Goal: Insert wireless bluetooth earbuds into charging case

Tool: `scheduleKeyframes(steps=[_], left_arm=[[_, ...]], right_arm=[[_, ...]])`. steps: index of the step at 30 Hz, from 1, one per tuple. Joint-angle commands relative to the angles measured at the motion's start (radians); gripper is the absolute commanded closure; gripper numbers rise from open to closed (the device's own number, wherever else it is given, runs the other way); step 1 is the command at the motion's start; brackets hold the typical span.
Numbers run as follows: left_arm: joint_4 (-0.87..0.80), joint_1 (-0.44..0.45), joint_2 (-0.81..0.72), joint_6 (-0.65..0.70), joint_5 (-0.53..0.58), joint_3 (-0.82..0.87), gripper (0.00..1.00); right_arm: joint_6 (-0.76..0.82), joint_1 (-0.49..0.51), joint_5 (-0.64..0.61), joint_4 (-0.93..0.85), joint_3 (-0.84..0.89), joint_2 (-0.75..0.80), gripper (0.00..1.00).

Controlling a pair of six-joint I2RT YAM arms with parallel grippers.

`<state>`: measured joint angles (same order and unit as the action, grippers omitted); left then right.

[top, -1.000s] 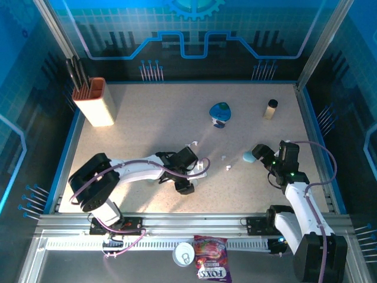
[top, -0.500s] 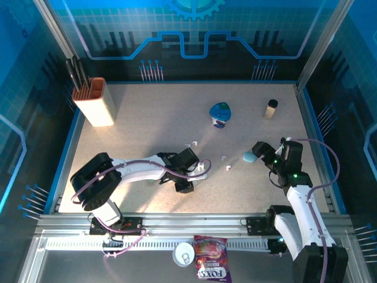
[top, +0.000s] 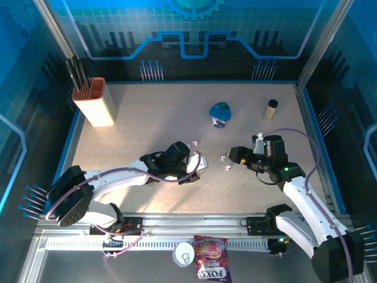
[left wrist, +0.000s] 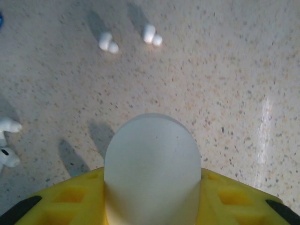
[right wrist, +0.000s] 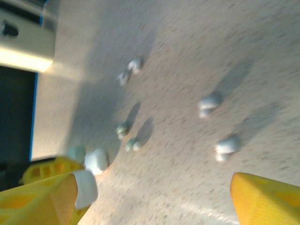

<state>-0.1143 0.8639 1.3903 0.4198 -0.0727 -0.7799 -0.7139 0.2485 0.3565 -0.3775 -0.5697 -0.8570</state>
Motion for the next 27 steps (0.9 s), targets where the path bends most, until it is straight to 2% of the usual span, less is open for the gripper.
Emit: scheduleKeyframes(steps=[1,5,14,17,22,27], left_arm=[[0.138,-0.011,-0.043,-0.025,-0.048,0.038,0.6],[0.165,-0.011,-0.055,-0.019,-0.063,0.044,0.6],[0.204,-0.011,-0.086,-0.017,-0.099,0.067,0.59],[0.205,-0.011,-0.092,-0.015,-0.103,0.068,0.59],[0.208,-0.01,-0.093,-0.012,-0.106,0.071,0.59],[0.21,-0.011,-0.084,-0.01,-0.09,0.069,0.59]], right_arm=[[-0.017,0.067,0.117,0.051,-0.02,-0.015,0.15],[-0.077,0.133,0.2,0.189,0.011,-0.051,0.17],[-0.149,0.259,0.195,0.377,0.028,-0.187,0.21],[-0.166,0.279,0.193,0.404,0.024,-0.224,0.28],[-0.187,0.291,0.198,0.432,0.021,-0.26,0.49],[-0.193,0.301,0.218,0.434,0.019,-0.271,0.56]])
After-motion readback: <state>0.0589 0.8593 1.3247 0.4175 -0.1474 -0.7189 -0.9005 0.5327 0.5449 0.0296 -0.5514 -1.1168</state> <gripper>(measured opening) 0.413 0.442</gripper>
